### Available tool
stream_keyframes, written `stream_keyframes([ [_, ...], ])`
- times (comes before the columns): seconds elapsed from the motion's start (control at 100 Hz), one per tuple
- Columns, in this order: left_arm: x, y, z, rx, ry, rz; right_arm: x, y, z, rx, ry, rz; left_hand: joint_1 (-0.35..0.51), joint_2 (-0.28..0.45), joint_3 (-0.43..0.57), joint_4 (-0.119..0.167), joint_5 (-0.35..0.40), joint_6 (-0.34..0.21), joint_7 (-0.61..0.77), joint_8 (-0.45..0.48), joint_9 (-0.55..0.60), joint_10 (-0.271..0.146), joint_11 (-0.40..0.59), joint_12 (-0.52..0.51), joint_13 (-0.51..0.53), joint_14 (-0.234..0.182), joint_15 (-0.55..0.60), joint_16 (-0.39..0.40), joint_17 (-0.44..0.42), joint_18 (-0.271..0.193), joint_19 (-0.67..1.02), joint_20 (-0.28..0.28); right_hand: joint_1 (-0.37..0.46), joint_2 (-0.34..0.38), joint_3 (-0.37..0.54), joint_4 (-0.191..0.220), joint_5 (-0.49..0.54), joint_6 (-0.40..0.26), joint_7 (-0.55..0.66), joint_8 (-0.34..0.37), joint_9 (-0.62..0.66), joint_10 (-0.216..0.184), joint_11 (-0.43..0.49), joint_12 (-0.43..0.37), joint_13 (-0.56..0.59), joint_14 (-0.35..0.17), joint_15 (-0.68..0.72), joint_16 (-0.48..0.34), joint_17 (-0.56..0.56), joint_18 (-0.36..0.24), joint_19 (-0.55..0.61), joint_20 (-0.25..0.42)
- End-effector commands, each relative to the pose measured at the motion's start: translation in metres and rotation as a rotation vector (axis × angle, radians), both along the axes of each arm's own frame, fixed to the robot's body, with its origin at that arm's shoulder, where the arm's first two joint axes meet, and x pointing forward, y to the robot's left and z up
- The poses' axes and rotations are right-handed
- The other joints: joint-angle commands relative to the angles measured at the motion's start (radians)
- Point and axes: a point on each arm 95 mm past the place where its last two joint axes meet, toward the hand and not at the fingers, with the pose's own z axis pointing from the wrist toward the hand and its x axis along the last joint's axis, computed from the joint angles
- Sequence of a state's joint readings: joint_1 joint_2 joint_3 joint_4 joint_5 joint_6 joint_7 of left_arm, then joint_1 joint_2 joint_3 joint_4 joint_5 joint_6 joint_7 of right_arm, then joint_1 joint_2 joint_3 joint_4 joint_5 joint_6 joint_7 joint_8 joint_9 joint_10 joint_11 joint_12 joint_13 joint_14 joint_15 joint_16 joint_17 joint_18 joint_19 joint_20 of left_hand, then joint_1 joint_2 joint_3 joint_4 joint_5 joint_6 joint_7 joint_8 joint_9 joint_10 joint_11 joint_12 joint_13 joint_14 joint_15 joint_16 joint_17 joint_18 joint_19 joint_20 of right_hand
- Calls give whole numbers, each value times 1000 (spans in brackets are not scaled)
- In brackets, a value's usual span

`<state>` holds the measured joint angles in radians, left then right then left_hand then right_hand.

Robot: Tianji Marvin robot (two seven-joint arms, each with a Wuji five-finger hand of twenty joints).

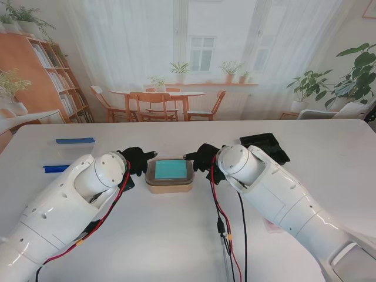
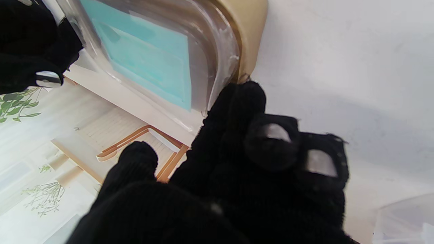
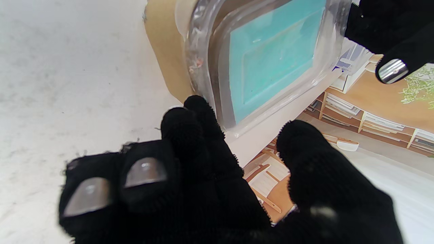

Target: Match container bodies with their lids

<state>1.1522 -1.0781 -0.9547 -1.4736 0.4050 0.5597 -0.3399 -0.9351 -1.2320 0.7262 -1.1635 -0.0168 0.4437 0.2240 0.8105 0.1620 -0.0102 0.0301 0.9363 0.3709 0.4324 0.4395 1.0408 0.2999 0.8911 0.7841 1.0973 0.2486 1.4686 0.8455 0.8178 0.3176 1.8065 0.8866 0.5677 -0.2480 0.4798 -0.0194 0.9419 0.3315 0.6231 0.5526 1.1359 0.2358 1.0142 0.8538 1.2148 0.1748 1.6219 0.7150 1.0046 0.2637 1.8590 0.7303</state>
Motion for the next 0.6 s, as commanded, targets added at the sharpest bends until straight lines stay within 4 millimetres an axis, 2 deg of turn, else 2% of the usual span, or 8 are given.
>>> stream_keyframes([
  [0.0, -3, -4, -2, -9, 8, -9, -1, 9, 3, 17, 3, 29, 19, 14, -18, -23, -27, 3, -31, -15, -2, -47, 6, -2, 1, 7, -14, 10, 12, -94, 105, 13, -37, -14, 8, 14, -18, 48, -41, -27, -14, 111, 22, -9, -4, -63, 58, 8, 35, -170, 190, 4],
  [0.59, 0, 4, -3, 14, 9, -8, 0, 8, 3, -34, -31, 56, 16, 11, -18, -23, -22, 1, -28, -14, 1, -49, 8, -1, 4, -1, -14, 10, 18, -102, 108, 10, -50, -17, 12, 12, -22, 49, -44, -28, -17, 109, 20, -9, -7, -66, 55, 9, 33, -179, 184, 2],
])
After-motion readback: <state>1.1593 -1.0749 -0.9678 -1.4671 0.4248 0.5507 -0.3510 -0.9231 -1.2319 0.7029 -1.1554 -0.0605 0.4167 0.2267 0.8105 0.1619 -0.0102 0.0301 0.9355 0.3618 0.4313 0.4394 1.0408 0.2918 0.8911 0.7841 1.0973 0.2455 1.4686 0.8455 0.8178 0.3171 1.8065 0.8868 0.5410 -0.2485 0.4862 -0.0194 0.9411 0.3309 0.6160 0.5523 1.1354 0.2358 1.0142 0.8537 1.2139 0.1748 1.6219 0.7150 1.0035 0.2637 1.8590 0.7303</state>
